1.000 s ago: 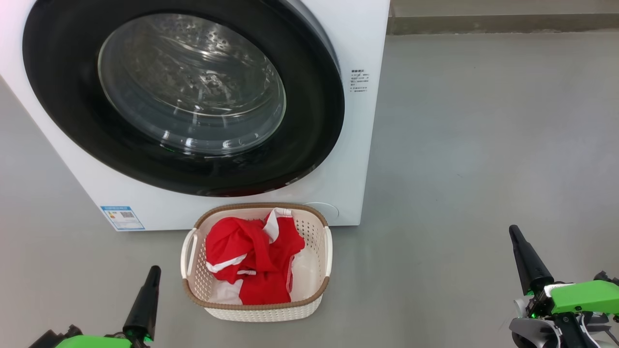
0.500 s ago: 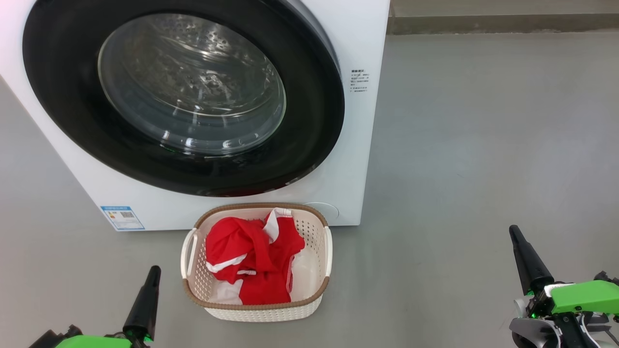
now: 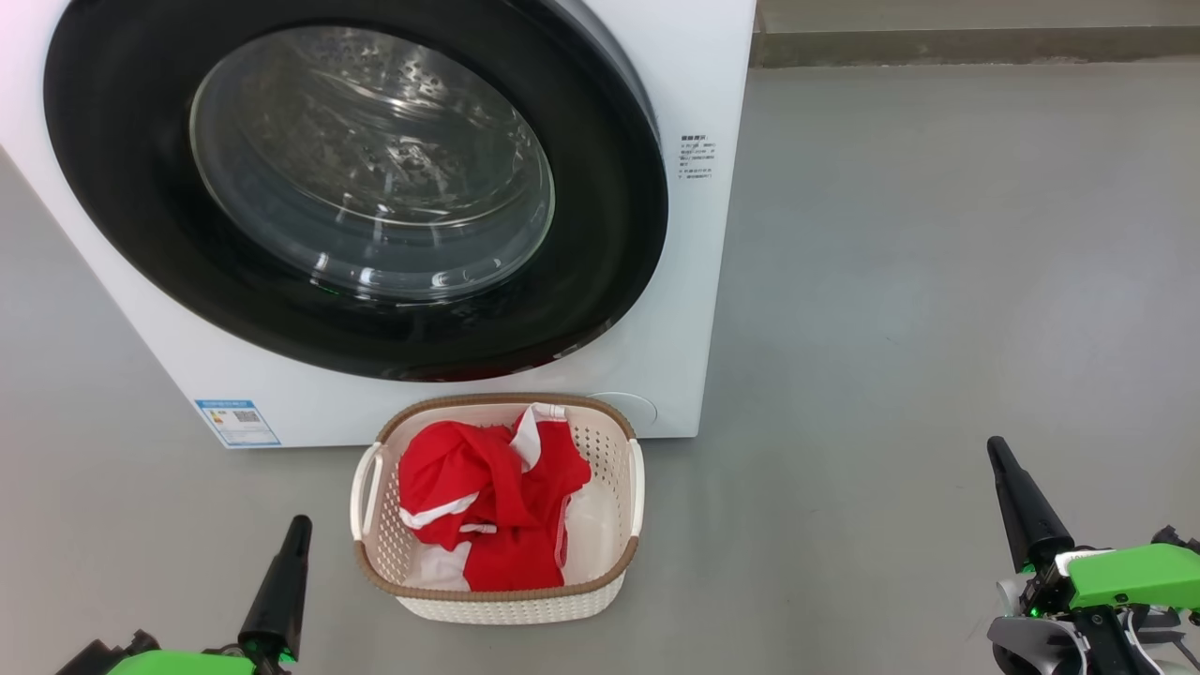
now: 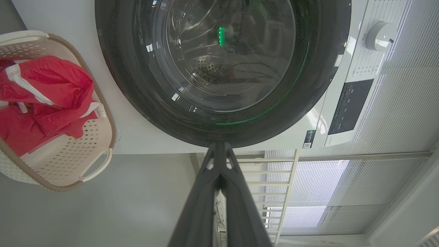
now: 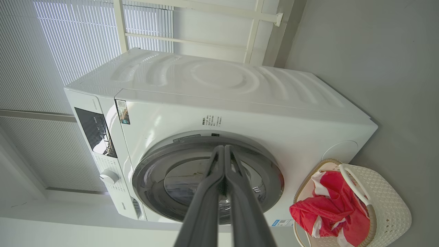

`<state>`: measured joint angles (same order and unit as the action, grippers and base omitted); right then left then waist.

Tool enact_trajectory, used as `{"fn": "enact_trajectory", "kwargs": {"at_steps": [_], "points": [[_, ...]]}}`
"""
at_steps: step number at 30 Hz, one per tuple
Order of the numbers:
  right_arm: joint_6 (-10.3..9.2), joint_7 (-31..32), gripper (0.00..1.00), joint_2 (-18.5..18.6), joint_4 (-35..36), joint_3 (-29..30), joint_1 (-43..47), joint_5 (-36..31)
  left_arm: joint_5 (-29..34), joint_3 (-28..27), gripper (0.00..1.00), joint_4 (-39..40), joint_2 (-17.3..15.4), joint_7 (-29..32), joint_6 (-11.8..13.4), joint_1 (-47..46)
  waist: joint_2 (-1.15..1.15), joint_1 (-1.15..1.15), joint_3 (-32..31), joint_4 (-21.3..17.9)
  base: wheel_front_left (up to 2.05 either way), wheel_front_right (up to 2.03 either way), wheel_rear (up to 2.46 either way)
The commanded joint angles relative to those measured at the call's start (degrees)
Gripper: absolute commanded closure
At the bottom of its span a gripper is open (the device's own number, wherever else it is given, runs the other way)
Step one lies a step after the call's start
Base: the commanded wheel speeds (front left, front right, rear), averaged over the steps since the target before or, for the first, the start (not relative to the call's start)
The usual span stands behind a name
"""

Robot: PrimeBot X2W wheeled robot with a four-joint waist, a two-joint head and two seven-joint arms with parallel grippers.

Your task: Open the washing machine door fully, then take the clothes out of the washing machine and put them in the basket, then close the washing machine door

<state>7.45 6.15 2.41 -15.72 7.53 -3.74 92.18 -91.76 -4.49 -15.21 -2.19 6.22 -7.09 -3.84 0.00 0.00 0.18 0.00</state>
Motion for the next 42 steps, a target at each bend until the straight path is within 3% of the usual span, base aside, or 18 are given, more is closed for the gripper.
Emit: {"fn": "enact_trajectory", "kwargs": {"at_steps": [1, 42], "points": [[0.03, 0.38, 1.00, 0.48, 1.69, -0.97, -2.44, -0.06, -0.40, -2.03, 1.00, 1.18, -0.69, 0.26, -0.40, -2.34, 0.00, 0.00, 0.00, 0.00, 0.00, 0.00, 0.00], [0.03, 0.39, 1.00, 0.47, 1.69, -0.95, -2.45, -0.07, -0.41, -2.03, 1.00, 1.18, -0.69, 0.26, -0.40, -2.34, 0.00, 0.00, 0.00, 0.00, 0.00, 0.00, 0.00]]}}
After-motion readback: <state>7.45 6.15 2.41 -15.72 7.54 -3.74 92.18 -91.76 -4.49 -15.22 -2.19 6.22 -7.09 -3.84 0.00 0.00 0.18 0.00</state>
